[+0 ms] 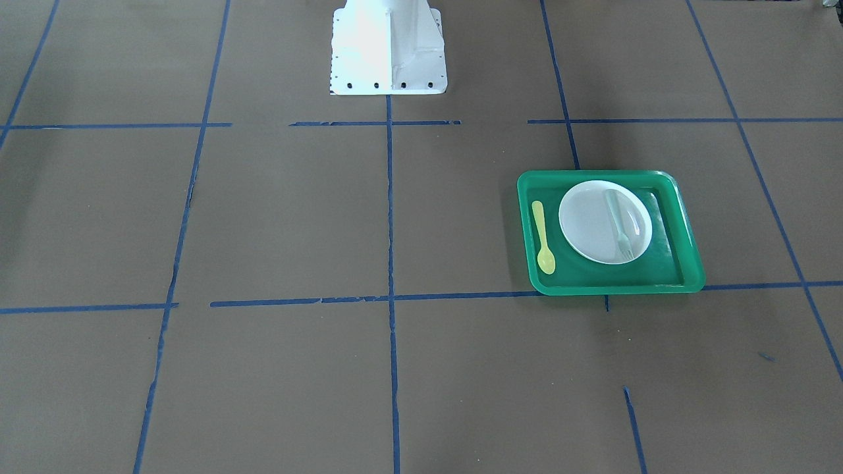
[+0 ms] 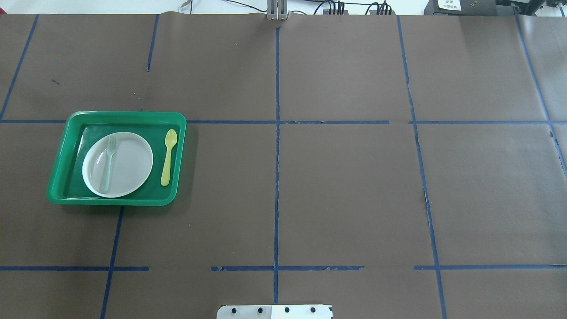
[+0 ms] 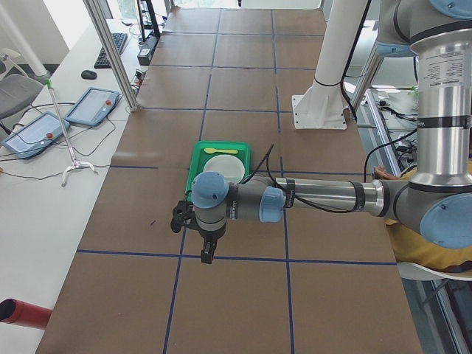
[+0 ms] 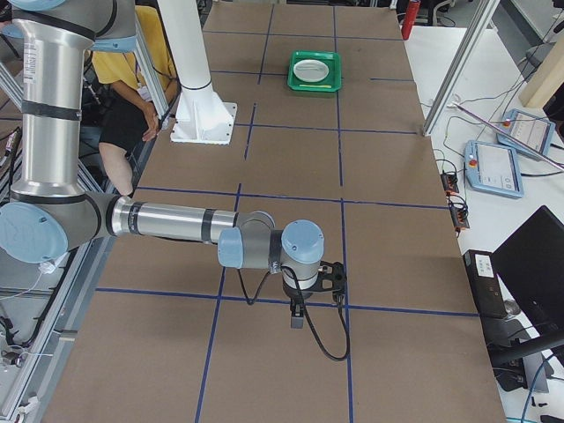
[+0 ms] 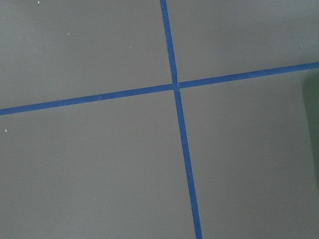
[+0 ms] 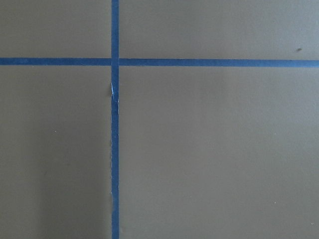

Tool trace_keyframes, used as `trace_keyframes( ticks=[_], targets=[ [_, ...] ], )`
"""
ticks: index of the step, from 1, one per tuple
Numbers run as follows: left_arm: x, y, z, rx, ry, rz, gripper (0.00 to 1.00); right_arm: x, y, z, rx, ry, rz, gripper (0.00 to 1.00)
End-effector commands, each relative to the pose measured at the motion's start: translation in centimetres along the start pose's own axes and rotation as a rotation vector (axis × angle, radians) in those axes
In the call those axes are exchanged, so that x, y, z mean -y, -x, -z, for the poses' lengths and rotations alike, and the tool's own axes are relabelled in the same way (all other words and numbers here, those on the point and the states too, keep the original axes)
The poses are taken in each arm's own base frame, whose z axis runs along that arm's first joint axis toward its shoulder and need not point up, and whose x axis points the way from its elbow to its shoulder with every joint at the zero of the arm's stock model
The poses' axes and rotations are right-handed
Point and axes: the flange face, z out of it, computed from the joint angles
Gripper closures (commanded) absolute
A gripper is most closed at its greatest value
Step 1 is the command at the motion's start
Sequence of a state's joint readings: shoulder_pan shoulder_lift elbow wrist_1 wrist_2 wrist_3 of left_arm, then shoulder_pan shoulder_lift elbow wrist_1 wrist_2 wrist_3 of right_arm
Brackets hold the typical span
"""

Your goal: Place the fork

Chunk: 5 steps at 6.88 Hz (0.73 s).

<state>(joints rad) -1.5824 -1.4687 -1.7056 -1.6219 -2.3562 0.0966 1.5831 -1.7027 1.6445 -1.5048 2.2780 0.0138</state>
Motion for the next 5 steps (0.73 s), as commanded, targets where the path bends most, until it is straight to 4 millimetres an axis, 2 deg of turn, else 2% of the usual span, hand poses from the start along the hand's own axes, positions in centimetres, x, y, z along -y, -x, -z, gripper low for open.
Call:
trace_keyframes(
  ticks=[1,3,5],
  targets=[
    [-0.1,0.1,-0.1,0.000,0.002,0.003,0.00,0.0,0.0,0.0,0.000,0.000,0.000,0.00],
    [0.3,-0.4,0.3,-0.010,-0.011,-0.004,0.00,0.0,0.0,0.0,-0.002,0.000,0.000,0.00],
    [3.3,-5.0,4.0,-0.003,-0.104,-0.115,0.00,0.0,0.0,0.0,0.000,0.000,0.000,0.00]
  ],
)
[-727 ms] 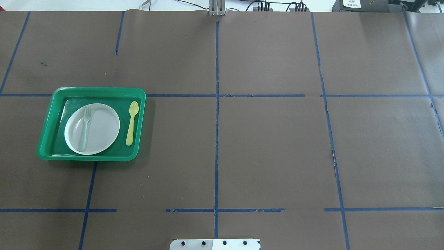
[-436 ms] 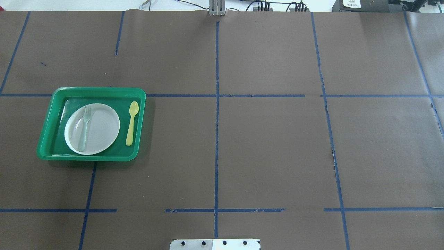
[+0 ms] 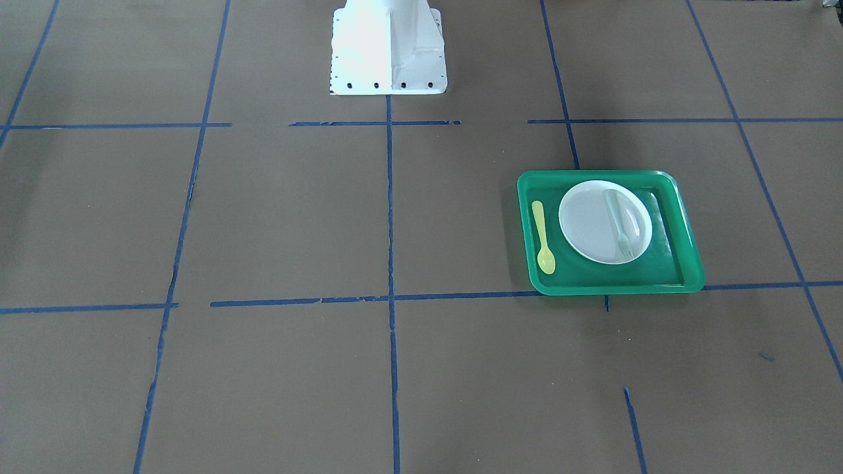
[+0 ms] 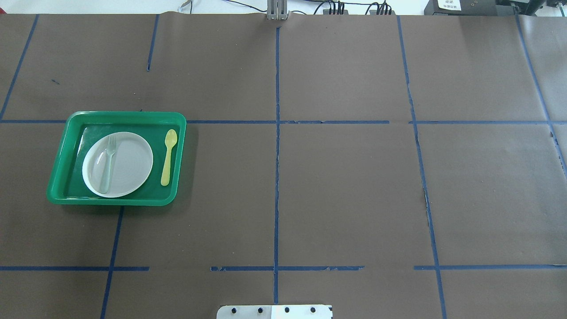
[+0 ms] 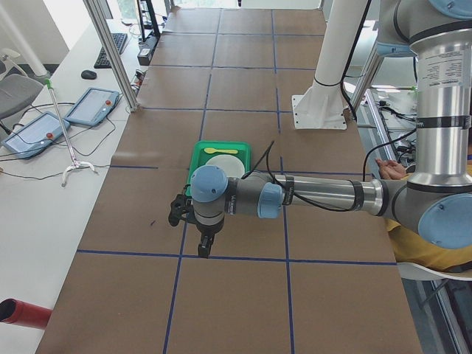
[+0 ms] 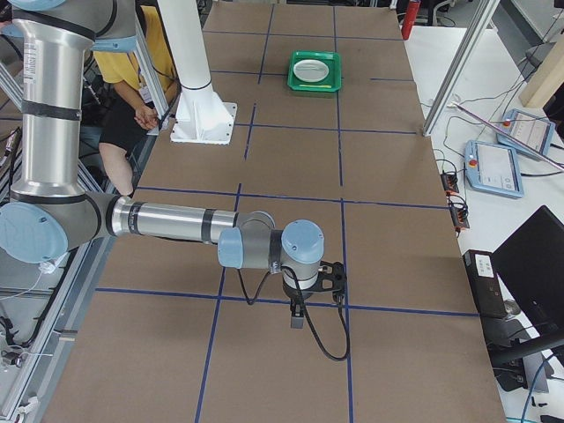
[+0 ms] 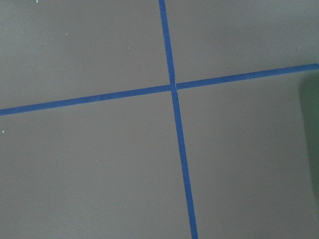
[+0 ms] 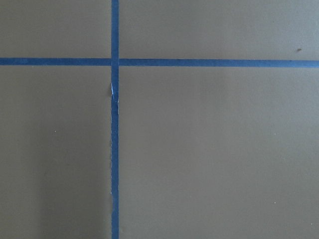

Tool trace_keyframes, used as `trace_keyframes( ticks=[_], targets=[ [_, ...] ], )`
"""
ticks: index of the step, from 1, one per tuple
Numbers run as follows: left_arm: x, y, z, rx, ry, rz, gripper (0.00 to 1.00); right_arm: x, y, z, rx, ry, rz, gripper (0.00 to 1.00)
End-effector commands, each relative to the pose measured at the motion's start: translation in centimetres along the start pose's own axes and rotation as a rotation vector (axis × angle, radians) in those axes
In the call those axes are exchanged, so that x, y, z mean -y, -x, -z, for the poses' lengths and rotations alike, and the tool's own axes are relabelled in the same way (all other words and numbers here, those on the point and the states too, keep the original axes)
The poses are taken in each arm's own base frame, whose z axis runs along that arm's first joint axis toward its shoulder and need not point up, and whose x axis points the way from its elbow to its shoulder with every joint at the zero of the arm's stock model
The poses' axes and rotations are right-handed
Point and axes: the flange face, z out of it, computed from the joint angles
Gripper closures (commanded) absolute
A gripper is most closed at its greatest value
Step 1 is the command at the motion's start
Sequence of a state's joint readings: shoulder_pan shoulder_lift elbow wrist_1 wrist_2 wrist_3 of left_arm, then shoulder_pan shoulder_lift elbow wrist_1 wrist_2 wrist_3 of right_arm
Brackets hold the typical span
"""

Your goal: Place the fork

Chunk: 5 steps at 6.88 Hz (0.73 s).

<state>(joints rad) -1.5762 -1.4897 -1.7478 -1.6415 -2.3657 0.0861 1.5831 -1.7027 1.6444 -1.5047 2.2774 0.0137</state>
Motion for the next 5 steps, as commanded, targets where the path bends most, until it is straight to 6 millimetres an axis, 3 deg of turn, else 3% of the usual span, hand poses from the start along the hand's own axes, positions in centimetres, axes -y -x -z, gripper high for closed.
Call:
trace_keyframes(
  ticks=[1,3,5],
  targets=[
    [2.4,-4.9,3.0,0.005,-0.072,-0.058,0.00,0.0,0.0,0.0,0.001,0.000,0.000,0.00],
    [3.9,-15.3,0.8,0.022,-0.048,0.025,0.00,0.0,0.0,0.0,-0.001,0.000,0.000,0.00],
    [3.9,-23.7,-4.0,-0.015,-0.078,0.079,0.00,0.0,0.0,0.0,0.001,0.000,0.000,0.00]
  ],
)
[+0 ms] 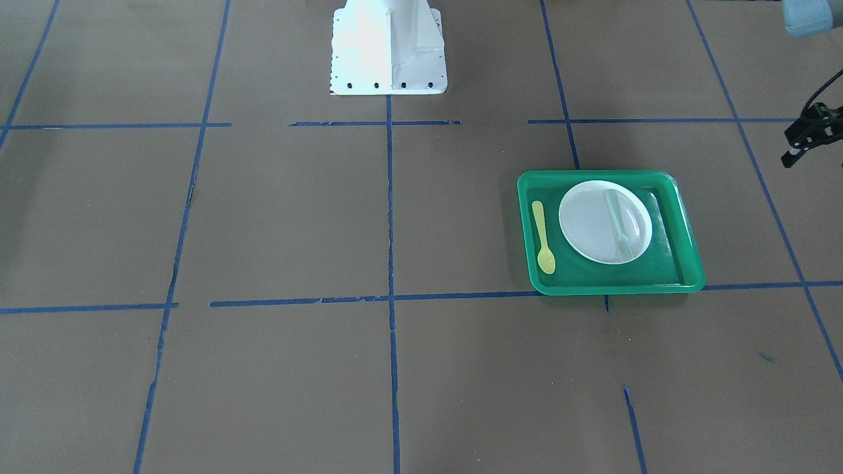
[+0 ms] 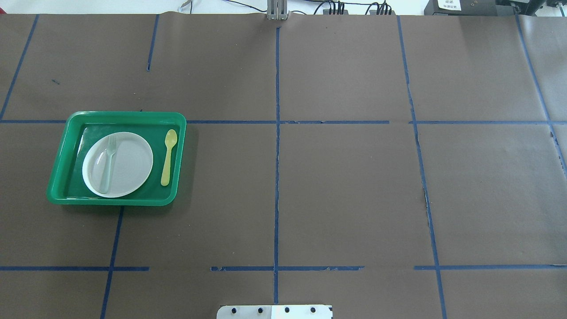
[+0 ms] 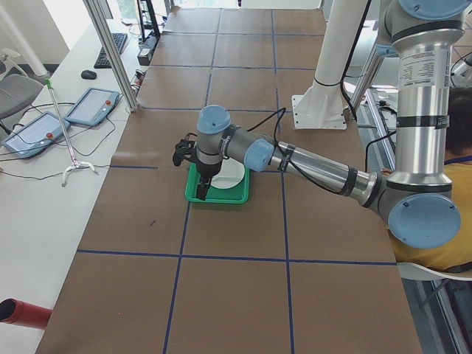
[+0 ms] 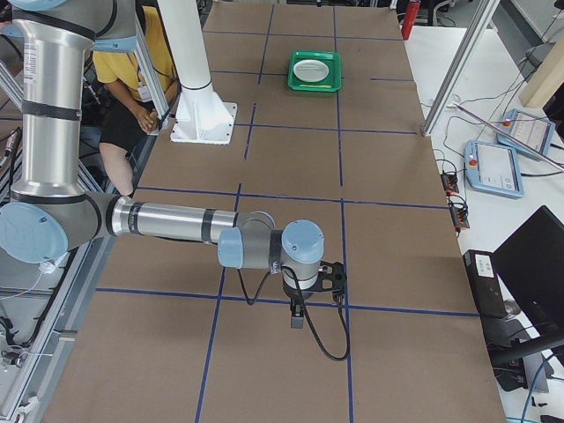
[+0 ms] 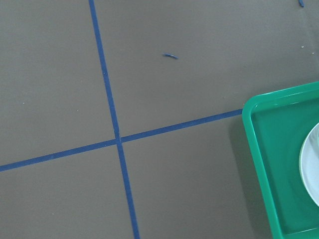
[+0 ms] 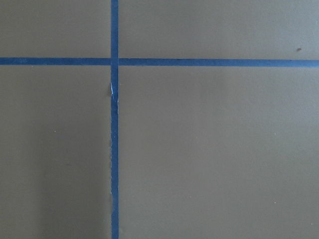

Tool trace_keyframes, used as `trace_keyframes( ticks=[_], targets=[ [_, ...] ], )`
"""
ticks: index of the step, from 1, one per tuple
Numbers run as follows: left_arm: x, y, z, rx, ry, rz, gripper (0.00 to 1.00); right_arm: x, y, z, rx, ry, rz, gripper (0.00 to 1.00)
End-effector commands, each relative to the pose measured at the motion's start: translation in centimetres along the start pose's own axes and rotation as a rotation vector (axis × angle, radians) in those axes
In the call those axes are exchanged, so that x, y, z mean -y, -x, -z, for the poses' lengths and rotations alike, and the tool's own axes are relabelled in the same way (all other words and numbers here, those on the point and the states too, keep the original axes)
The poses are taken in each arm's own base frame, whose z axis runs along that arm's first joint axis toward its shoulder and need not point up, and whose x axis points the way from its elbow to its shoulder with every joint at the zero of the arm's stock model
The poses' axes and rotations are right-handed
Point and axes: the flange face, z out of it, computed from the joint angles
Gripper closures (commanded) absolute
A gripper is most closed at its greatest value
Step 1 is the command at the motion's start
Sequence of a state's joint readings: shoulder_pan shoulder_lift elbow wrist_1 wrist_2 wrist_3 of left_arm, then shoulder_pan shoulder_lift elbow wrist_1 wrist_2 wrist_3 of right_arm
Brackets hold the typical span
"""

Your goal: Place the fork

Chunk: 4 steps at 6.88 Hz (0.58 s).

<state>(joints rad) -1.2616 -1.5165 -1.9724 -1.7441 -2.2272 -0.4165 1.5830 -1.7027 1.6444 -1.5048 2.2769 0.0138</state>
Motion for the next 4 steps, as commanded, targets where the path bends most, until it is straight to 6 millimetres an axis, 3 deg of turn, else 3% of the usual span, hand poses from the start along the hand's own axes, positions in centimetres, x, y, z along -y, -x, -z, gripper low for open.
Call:
trace_keyframes(
  ticks=[1,2,3,4],
  targets=[
    [-0.7,-9.3,-5.9,-0.052,-0.008,0.051,0.00,0.0,0.0,0.0,0.001,0.000,0.001,0.00],
    [-0.9,-12.2,-9.4,-0.058,-0.009,0.067,0.00,0.0,0.0,0.0,0.001,-0.001,0.001,0.00],
    [-1.6,-13.8,-13.1,-0.073,-0.005,0.080,0.00,0.0,0.0,0.0,0.001,-0.001,0.001,0.00],
    [-2.3,-14.2,-15.4,-0.067,-0.012,0.075,0.00,0.0,0.0,0.0,0.001,0.000,0.001,0.00]
  ],
)
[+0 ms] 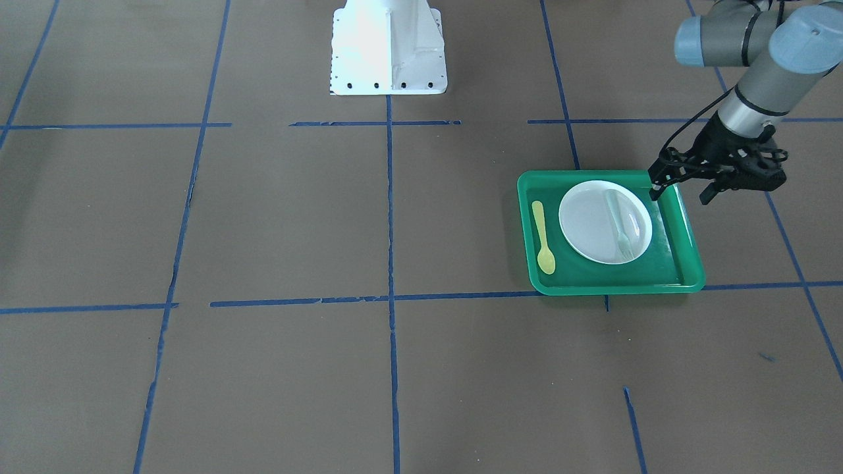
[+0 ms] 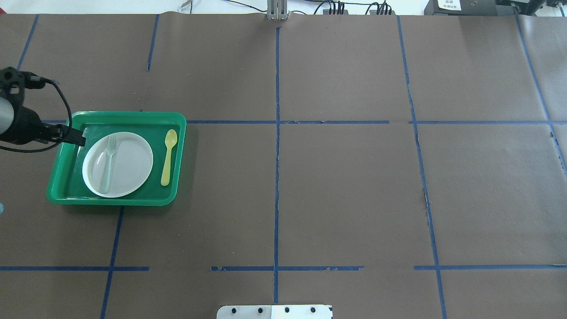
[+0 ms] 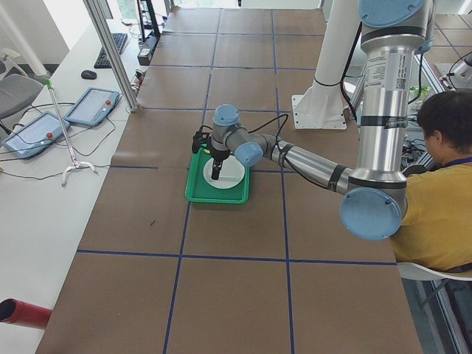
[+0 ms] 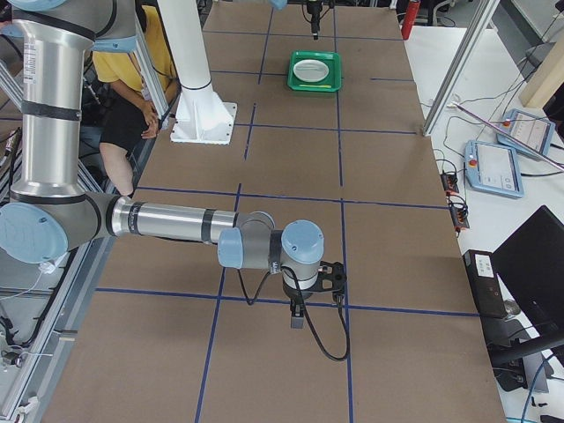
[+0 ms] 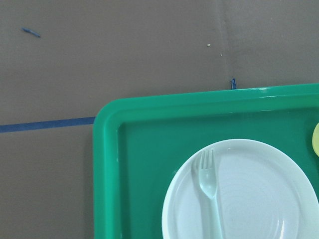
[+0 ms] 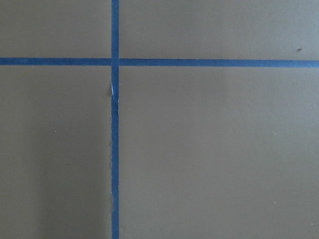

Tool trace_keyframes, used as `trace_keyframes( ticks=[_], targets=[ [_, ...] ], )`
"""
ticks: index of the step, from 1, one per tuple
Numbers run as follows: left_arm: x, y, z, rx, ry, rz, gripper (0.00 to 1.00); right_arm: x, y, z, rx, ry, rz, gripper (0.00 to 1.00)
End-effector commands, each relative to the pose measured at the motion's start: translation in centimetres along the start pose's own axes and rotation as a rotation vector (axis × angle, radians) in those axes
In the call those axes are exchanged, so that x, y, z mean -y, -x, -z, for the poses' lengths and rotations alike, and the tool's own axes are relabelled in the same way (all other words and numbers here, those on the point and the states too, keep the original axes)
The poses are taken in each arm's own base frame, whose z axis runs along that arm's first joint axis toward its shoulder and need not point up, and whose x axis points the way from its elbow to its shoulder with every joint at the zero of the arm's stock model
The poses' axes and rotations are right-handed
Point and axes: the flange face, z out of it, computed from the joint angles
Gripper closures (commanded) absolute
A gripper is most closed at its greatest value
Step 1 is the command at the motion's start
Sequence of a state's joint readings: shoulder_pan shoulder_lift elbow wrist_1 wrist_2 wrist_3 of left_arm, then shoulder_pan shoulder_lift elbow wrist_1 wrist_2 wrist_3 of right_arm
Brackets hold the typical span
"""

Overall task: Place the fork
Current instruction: 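Move the left gripper over the white fork on the plate and lower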

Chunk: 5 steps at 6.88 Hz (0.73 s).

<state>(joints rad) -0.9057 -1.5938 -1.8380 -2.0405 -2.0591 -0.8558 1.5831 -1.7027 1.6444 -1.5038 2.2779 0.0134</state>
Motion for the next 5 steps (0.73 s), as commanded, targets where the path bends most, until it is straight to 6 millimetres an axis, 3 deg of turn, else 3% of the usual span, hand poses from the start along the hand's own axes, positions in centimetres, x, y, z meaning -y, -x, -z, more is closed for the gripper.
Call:
trace_keyframes(
  ticks=[1,4,5],
  targets=[
    [-1.5,-1.1,-4.5,0.012,-0.002,-0.003,0.01,0.0,0.0,0.0,0.000,0.001,-0.001,0.00],
    [-2.0,-3.9,-7.8,0.014,0.034,0.016,0.06,0.0,0.0,0.0,-0.002,0.001,-0.001,0.00],
    [-2.3,-4.0,-8.3,0.018,0.043,0.013,0.07,0.0,0.0,0.0,-0.002,0.000,0.000,0.00]
  ],
)
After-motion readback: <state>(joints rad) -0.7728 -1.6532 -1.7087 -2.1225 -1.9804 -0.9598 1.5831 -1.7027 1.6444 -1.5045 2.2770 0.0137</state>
